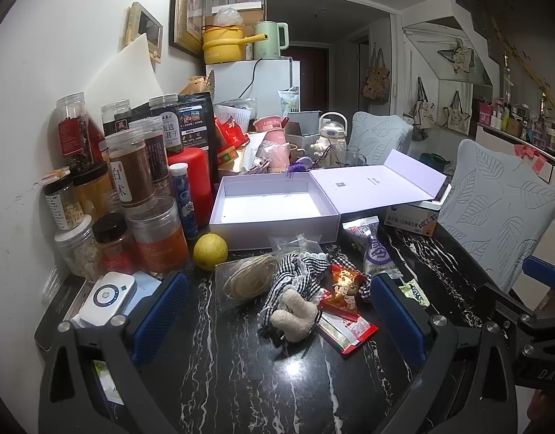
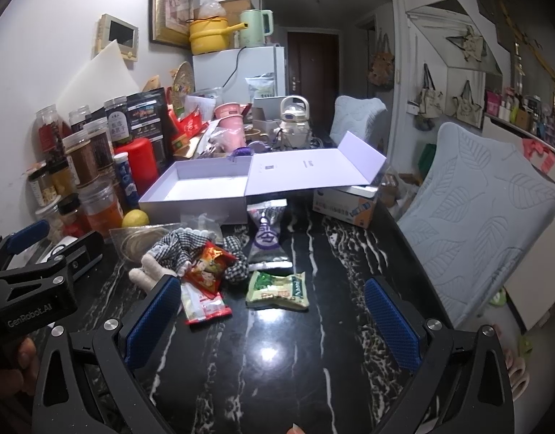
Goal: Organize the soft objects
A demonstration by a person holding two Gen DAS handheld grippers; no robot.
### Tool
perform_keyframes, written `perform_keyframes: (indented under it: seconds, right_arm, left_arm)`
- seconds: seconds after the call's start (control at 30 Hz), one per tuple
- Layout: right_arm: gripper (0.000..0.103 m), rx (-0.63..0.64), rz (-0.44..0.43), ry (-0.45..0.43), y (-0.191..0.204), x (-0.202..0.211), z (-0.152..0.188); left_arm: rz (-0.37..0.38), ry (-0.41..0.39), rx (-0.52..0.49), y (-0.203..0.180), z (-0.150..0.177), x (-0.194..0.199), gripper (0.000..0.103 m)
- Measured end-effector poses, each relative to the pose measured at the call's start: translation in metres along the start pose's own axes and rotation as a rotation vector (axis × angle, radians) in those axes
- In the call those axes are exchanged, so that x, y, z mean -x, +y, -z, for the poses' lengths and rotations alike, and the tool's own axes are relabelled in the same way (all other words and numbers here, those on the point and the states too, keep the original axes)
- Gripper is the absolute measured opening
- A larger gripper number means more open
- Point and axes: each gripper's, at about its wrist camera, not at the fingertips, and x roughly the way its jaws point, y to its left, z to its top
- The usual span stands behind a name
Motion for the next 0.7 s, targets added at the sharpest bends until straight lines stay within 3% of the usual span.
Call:
perform_keyframes:
  seconds: [0.7]
  right_arm:
    - [0.103,-0.002,-0.001,-0.002,-0.0001,0.0006,0.0011]
  left_arm:
    - [0.011,0.007,0.003,0.001,0.0009,0.0,0.103]
